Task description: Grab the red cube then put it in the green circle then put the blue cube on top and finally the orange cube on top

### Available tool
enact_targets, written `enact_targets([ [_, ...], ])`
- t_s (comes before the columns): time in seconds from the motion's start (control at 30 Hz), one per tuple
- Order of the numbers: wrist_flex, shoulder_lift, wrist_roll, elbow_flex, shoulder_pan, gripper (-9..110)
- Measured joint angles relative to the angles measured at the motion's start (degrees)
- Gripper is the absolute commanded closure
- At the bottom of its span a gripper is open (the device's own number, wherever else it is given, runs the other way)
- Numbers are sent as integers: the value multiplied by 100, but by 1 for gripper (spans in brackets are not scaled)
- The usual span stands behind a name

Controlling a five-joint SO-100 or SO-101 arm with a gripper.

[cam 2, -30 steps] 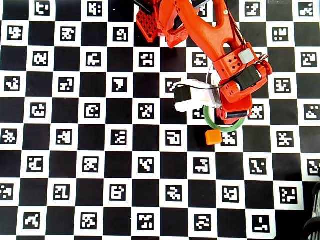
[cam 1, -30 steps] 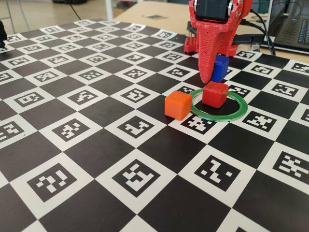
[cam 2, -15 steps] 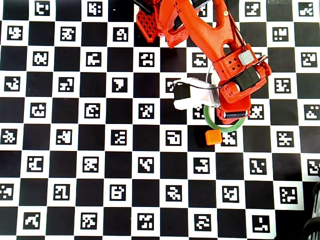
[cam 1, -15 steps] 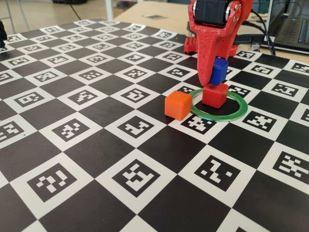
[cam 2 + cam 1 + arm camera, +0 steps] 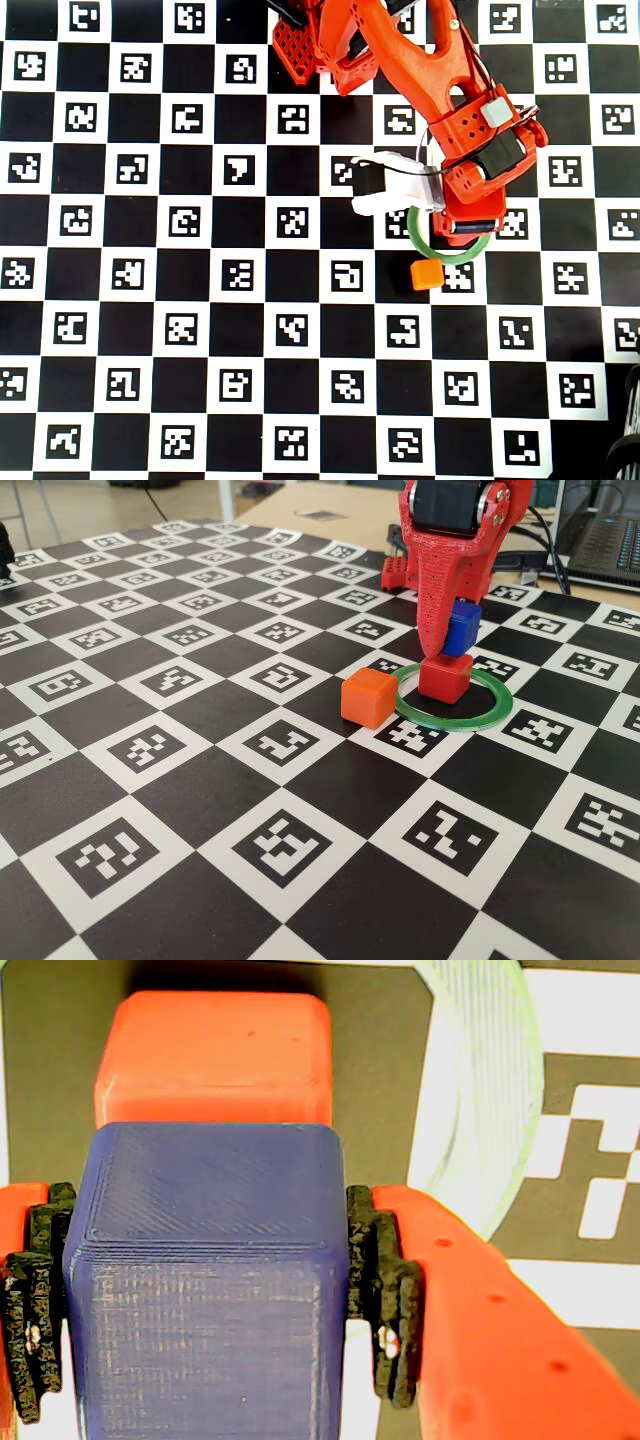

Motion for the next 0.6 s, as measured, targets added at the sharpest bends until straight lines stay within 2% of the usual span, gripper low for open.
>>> enact_targets([
  [0.6, -237, 0, 0, 149, -9, 93],
])
